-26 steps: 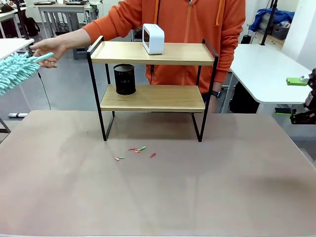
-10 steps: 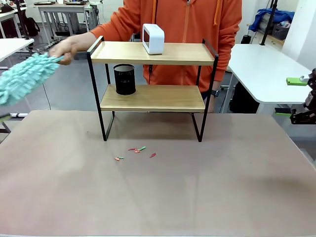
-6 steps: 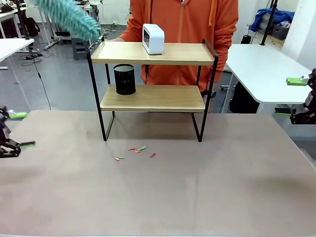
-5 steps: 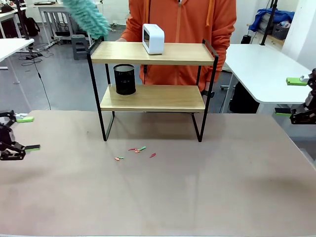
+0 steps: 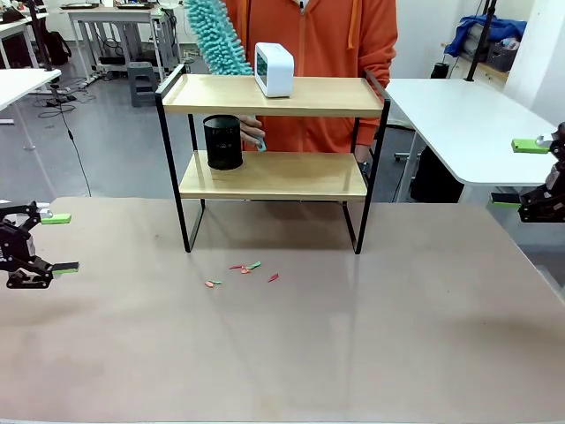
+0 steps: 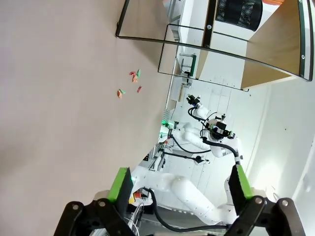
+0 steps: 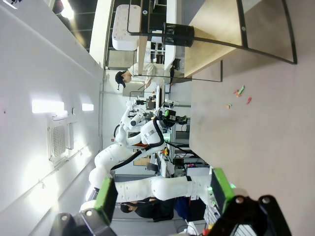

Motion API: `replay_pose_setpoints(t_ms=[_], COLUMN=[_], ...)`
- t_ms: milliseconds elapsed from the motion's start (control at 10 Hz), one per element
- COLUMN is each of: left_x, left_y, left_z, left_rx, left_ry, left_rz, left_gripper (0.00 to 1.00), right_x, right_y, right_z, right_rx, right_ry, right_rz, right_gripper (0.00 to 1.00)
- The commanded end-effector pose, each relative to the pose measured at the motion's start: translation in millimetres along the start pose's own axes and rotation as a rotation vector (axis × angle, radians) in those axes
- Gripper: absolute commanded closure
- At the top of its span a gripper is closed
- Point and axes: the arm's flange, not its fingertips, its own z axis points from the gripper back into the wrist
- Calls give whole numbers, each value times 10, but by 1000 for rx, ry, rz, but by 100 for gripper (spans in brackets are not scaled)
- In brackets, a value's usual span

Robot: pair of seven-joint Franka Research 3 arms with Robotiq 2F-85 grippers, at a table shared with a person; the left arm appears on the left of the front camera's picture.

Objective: Clean the shelf.
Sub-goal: Hand the Duster back to the human.

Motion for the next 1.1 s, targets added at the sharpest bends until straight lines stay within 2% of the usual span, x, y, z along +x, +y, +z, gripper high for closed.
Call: replay_pose_setpoints(t_ms=[0, 1000], left_x=[-20, -20], left_y=[-21, -21], left_z=[28, 28], left_rx=[-18, -18], left_ry=[5, 5], left_rz=[5, 5], left_gripper=[0, 0], right_x=[-1, -1], right_y=[40, 40], right_z=[4, 4], right_rx=[7, 7], right_ry=[1, 1], right_rz=[-4, -4], right_gripper=[0, 0])
